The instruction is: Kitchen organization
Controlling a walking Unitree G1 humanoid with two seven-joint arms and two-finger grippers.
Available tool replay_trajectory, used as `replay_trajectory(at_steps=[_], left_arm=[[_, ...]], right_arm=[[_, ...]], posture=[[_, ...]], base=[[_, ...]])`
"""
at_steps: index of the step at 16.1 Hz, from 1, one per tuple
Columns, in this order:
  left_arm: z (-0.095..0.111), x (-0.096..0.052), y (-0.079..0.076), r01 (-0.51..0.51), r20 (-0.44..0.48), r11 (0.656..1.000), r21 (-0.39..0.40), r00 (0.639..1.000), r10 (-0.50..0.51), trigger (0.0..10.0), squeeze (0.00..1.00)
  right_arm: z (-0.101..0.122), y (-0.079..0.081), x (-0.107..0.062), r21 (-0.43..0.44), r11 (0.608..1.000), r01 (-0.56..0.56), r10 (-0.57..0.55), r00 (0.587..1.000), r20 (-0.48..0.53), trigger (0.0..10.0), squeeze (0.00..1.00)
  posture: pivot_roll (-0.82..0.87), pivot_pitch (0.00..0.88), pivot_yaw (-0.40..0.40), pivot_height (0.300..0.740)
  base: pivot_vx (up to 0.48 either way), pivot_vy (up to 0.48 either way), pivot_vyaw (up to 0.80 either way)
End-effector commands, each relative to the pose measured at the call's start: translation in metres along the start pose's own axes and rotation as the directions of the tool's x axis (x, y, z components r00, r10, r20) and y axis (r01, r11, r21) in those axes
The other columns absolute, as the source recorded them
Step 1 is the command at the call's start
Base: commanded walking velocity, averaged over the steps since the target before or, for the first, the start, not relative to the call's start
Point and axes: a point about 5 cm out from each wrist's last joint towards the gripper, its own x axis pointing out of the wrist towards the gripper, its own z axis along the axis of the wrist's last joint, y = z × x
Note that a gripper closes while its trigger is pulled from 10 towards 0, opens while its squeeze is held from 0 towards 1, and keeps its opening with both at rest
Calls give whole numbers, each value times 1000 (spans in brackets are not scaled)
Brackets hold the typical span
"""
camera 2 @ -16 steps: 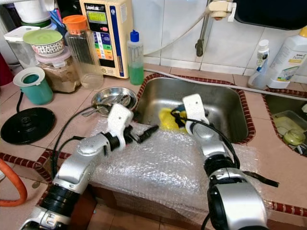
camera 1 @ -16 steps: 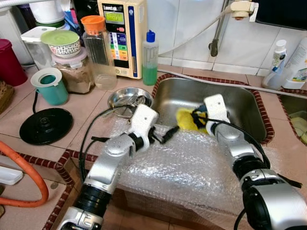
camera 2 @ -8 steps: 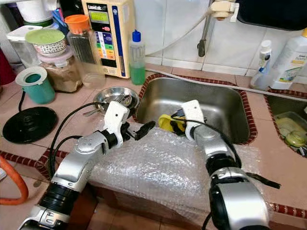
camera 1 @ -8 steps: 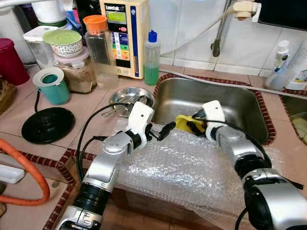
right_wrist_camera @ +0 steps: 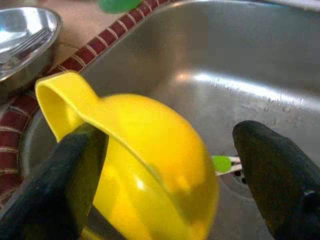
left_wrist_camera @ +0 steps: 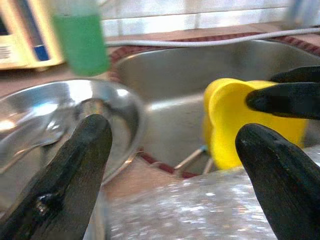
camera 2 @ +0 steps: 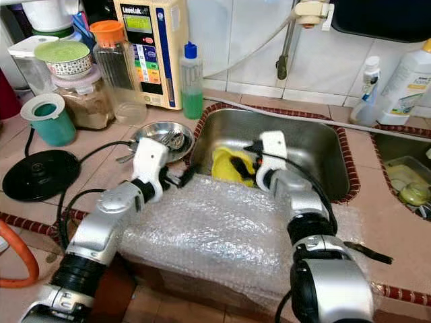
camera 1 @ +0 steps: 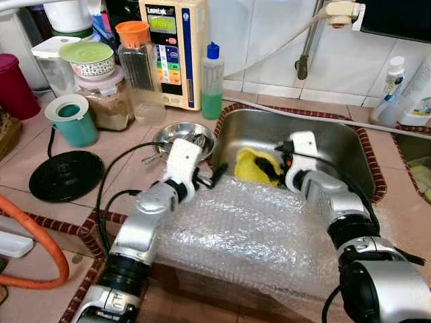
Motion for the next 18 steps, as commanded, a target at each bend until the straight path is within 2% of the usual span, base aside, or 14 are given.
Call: replay_trajectory(at_steps=[1,2,5,6,7,8,10,11,12,13,15,16,17,18], left_arm=[[2,1,7,-31,-10,1000,2,999,31,10000,1000],[2,2,7,-30,-9,1000,8,1000,30,10000,1000],[3,4,6,-29,-6,999,13,1000,29,10000,1000],[3,4,5,-30,-7,999,14,1000,30,10000,1000],[2,4,4,-30,-9,999,14,1000,30,10000,1000],[1,4,3,-29,-11,999,15,1000,29,10000,1000],[0,5,2,-32,-15,999,16,999,32,10000,1000],[-1,4,4,-40,-18,999,16,999,40,10000,1000],[-1,4,4,-44,-19,999,16,999,45,10000,1000],[-1,4,4,-44,-21,999,18,999,45,10000,1000],[-1,4,4,-45,-22,999,21,999,45,10000,1000],[-2,4,3,-42,-25,999,18,999,43,10000,729],[-2,4,3,-41,-26,999,17,999,41,10000,322],[-3,5,2,-36,-30,999,21,999,37,10000,0]], right_arm=[[-2,-5,-2,-46,999,17,-19,999,-36,10000,1000],[-3,-17,-5,14,995,99,-98,994,-51,10000,1000],[4,-21,-7,-111,985,131,-134,991,-19,10000,1000],[13,-28,-9,-57,980,191,-189,981,33,10000,1000],[7,-26,-8,0,985,173,-173,985,-24,10000,1000],[4,-15,-5,17,998,65,-64,997,-35,10000,1000],[11,-11,-5,248,969,8,-9,1000,1,10000,1000],[10,-20,-6,125,982,144,-142,990,-23,10000,1000],[16,-25,-7,114,974,197,-200,980,18,10000,1000],[29,-40,-14,-117,926,358,-343,930,128,10000,1000],[41,-34,-15,13,970,245,-243,950,195,10000,1000],[34,-33,-13,32,969,244,-246,962,122,10000,1000],[23,-31,-11,130,969,211,-218,975,39,10000,1000],[18,-40,-14,45,949,313,-315,949,24,10000,1000]], posture=[[65,0,10,740],[56,0,14,740],[51,0,16,740],[50,0,16,740],[49,0,16,740],[50,0,15,740],[52,0,13,740],[52,0,13,740],[51,0,12,740],[53,0,11,740],[55,0,11,740],[55,0,11,740],[52,0,12,740],[54,0,12,740]], base=[[0,0,0],[0,0,0],[0,0,0],[0,0,0],[0,0,0],[0,0,0],[0,0,0],[0,0,0],[0,0,0],[0,0,0],[0,0,0],[0,0,0],[0,0,0],[0,0,0]])
